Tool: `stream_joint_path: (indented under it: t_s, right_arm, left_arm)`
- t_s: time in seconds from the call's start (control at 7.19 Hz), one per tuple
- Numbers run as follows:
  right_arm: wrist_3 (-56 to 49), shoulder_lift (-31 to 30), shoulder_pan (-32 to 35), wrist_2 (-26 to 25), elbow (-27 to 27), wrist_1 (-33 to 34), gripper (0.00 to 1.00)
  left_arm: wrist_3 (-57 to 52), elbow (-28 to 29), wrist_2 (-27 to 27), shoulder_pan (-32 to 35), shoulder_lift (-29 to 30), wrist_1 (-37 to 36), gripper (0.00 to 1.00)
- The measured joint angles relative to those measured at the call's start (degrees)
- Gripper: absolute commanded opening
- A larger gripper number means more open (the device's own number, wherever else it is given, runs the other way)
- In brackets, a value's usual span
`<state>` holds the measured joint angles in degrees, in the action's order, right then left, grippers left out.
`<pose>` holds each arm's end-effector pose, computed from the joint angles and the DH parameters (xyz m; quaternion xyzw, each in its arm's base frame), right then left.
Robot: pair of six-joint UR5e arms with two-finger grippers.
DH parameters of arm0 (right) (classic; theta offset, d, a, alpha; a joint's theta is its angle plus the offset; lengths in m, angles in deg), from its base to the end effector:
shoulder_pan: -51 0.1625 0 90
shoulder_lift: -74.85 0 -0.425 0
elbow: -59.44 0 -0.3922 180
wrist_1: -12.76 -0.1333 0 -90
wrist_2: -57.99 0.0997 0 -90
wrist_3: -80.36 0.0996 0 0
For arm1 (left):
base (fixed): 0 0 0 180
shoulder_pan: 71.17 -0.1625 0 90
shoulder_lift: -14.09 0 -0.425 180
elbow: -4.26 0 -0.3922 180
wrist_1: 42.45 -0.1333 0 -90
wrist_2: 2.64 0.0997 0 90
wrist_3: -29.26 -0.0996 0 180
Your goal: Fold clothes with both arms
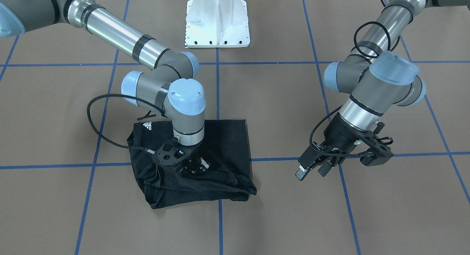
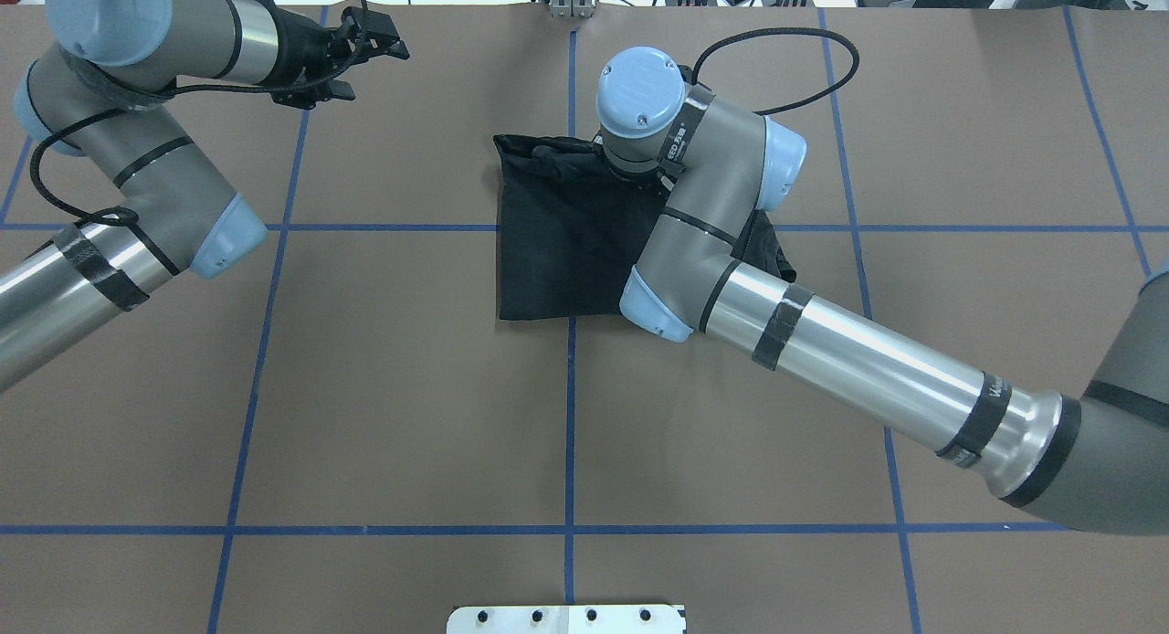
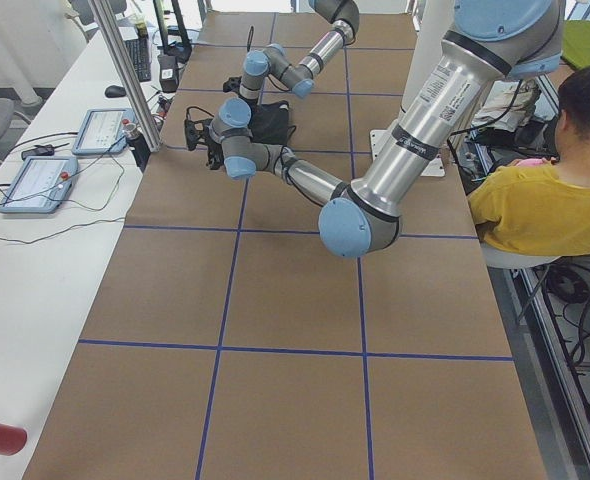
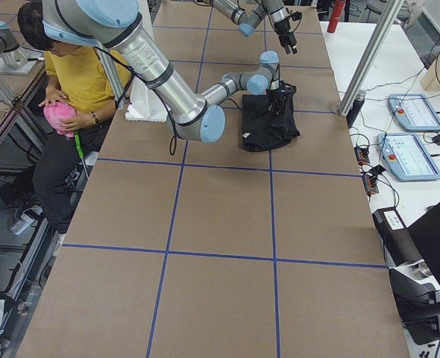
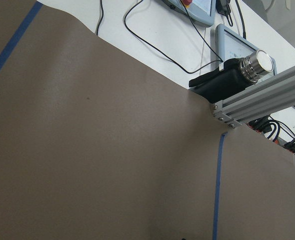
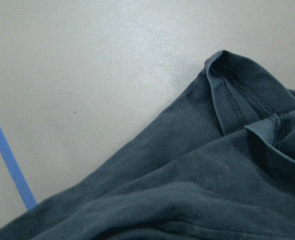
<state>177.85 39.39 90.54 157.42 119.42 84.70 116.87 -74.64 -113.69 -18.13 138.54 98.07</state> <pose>-0.5756 -0.6268 0.2512 0.0263 -0.3689 0.3431 0.8634 0.3535 -0.6320 0.2876 0.1455 0.5909 -0.2369 0.7573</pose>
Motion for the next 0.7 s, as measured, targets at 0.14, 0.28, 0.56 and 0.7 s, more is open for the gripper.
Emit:
stream_joint_path:
  t_s: [0.14,0.28,0.56,0.7]
  right_arm:
    - [-1.1,2.5,2.5,2.1,-6.4,-4.5,0.00]
    - [-2.8,5.1,5.0,4.0,-11.9,-6.9,0.00]
    - [-4.4,9.6,8.3,5.1,-17.7,-8.3,0.00]
    - [-4.5,10.9,8.8,5.4,-18.9,-8.3,0.00]
  left_arm:
    - [0.1,-1.6,0.0,0.0,-0.5,-1.3,0.99]
    - [0.2,-3.3,0.1,0.0,-0.9,-2.8,0.99]
    - [0.3,-5.8,0.2,0.0,-1.2,-5.7,0.99]
    - [0.2,-6.1,0.3,0.0,-1.3,-6.2,0.99]
